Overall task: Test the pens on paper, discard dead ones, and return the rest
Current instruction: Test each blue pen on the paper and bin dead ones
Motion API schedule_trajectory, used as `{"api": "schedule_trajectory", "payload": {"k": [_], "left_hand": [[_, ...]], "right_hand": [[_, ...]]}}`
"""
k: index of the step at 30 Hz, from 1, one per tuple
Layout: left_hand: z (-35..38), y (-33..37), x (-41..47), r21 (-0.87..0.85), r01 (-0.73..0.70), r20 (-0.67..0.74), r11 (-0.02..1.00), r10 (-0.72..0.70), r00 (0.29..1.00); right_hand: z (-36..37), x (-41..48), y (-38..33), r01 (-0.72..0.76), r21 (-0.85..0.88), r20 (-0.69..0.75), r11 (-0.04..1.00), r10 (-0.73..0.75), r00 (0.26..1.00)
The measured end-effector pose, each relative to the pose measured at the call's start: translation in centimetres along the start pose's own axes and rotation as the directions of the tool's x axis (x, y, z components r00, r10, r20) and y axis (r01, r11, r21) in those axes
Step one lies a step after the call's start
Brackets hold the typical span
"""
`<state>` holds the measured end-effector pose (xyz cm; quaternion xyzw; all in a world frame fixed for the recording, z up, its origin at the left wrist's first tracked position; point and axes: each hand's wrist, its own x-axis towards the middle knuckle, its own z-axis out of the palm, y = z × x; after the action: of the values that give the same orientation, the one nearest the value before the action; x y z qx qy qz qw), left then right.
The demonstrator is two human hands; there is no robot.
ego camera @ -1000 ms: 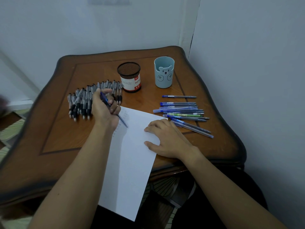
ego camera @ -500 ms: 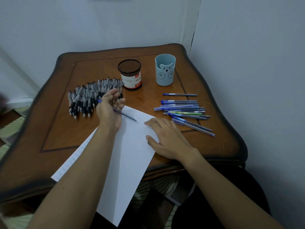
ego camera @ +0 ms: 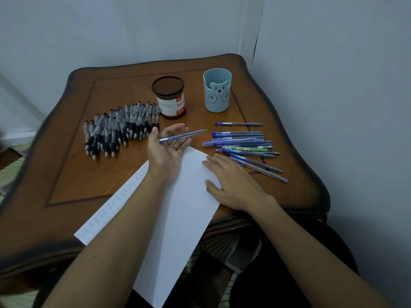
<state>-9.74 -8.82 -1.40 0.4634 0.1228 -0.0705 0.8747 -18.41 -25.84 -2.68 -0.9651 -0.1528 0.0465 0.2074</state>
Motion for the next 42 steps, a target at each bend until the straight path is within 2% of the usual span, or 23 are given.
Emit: {"api": "schedule_trajectory", "payload": {"k": [3,8,11,15,17,19,21,24,27,30,36,38,42], "left_hand": [[0.1,-0.3,-0.1,0.033,-0.009,0.011,0.999,0.008,1.000],[0.0,-0.1,0.7,0.125,-0.029,-0.098,0.992,0.042,0.994],[0.3,0.5,1.3,0.184,-0.045,-0.097,0.982,0.064,0.993],[1.4,1.4,2.4,0.142,-0.022,-0.094,0.990,0.036,0.995],[1.8,1.4,2.7,0.152,-0.053,-0.076,0.987,0.065,0.995],[1.4,1.1,3.2,0.325,-0.178,0.018,0.929,0.182,0.983],[0.8,0.6,3.7,0.538,-0.319,0.141,0.780,0.290,0.947],[0.7,0.1,3.8,0.639,-0.392,0.233,0.662,0.319,0.919],[0.7,-0.4,3.3,0.640,-0.369,0.270,0.674,0.252,0.929],[0.3,-0.6,3.2,0.655,-0.371,0.278,0.659,0.247,0.928],[0.2,-0.8,2.7,0.670,-0.476,0.238,0.570,0.443,0.865],[0.2,-0.8,2.7,0.699,-0.451,0.180,0.556,0.473,0.862],[0.3,-0.4,3.2,0.736,-0.333,0.117,0.590,0.373,0.920]], "right_hand": [[0.2,-0.2,0.0,0.015,0.001,-0.012,1.000,-0.015,1.000],[0.0,-0.2,0.1,0.057,-0.022,-0.040,0.998,-0.057,0.998],[0.0,-0.2,0.4,0.079,-0.034,-0.014,0.996,-0.079,0.997],[-0.3,-0.1,1.1,0.085,-0.010,0.026,0.996,-0.085,0.996],[-0.3,-0.1,1.3,0.092,-0.003,0.042,0.996,-0.091,0.995],[-0.3,-0.1,1.3,0.103,0.007,0.046,0.995,-0.103,0.994],[-0.3,0.0,1.3,0.110,0.014,0.053,0.994,-0.110,0.992],[-0.1,0.2,1.4,0.116,0.008,0.073,0.993,-0.117,0.991],[0.0,0.2,1.5,0.121,0.002,0.061,0.993,-0.121,0.991],[0.0,0.2,1.4,0.121,-0.001,0.057,0.993,-0.121,0.991],[0.3,-0.2,1.3,0.131,0.000,-0.001,0.991,-0.131,0.991],[0.4,-0.2,1.3,0.130,-0.003,-0.009,0.991,-0.130,0.991],[0.7,-0.2,1.3,0.135,-0.016,-0.032,0.991,-0.136,0.990]]}}
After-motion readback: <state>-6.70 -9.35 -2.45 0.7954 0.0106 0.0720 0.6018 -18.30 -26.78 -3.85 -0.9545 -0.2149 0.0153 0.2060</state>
